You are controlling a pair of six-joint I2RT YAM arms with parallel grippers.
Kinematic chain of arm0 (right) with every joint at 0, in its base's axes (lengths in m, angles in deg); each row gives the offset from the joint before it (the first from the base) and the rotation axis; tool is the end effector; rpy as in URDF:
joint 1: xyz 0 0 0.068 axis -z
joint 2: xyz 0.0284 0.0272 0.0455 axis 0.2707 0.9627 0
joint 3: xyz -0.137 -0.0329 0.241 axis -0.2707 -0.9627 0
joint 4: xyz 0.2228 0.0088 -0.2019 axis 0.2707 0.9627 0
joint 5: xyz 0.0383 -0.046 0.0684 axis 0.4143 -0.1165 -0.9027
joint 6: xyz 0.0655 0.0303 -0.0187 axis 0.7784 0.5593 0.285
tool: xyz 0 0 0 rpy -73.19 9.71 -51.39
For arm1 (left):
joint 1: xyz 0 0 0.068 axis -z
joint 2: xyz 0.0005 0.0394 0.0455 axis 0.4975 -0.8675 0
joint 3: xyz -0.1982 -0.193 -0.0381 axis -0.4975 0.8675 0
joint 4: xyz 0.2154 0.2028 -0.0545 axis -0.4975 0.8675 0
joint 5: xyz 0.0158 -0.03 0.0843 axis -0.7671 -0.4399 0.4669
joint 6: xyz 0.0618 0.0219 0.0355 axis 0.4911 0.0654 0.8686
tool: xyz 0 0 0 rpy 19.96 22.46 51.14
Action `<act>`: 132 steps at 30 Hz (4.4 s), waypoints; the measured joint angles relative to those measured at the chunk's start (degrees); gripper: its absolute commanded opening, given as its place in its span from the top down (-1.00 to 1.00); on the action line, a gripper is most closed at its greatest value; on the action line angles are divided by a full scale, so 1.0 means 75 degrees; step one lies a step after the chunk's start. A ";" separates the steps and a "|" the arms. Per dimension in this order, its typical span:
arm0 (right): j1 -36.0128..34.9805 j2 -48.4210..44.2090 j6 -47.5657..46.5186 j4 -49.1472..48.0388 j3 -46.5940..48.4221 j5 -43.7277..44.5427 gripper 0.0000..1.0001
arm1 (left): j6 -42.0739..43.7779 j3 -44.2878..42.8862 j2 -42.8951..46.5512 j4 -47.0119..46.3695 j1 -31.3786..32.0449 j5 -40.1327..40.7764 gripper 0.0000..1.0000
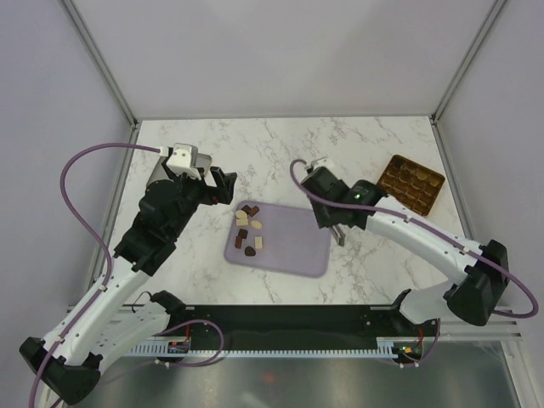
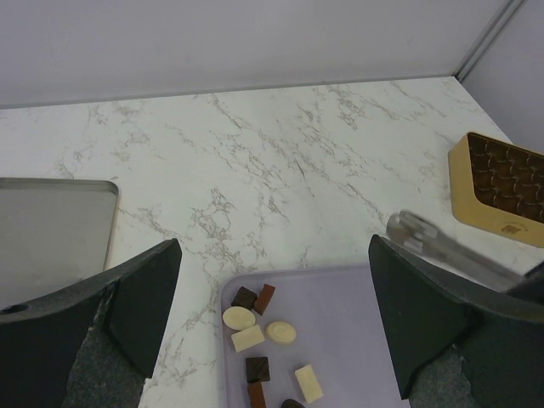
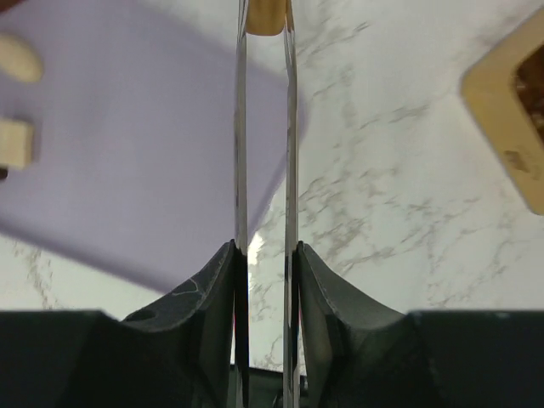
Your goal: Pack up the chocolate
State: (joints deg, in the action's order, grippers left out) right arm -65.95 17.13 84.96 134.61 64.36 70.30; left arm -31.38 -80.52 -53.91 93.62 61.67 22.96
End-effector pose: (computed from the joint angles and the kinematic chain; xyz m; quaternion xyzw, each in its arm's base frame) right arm 0.2276 0.2372 0.2821 -0.1654 0.9393 -0.0003 0.3007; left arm 0.2175 -0.1195 0.3763 0.0595 0.7333 -0.1754 0.6542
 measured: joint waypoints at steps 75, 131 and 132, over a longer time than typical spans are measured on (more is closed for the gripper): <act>0.5610 0.0729 -0.1107 -0.0930 0.1023 -0.0195 -0.03 | -0.0003 0.0000 -0.0038 0.0003 0.0003 -0.0006 -0.99; -0.2973 0.1329 0.1935 -0.1880 -0.0761 0.0114 0.22 | 0.0000 0.0000 -0.0003 0.0003 0.0003 0.0574 -0.99; -0.2973 0.1329 0.1929 -0.1801 -0.0737 0.0146 0.23 | 0.0000 0.0000 -0.0003 0.0003 0.0003 0.0574 -0.99</act>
State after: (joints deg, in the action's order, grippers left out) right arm -88.24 27.09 99.43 121.10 58.83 71.39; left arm -31.38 -80.52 -53.93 93.65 61.69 27.26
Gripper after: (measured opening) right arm 0.409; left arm 0.993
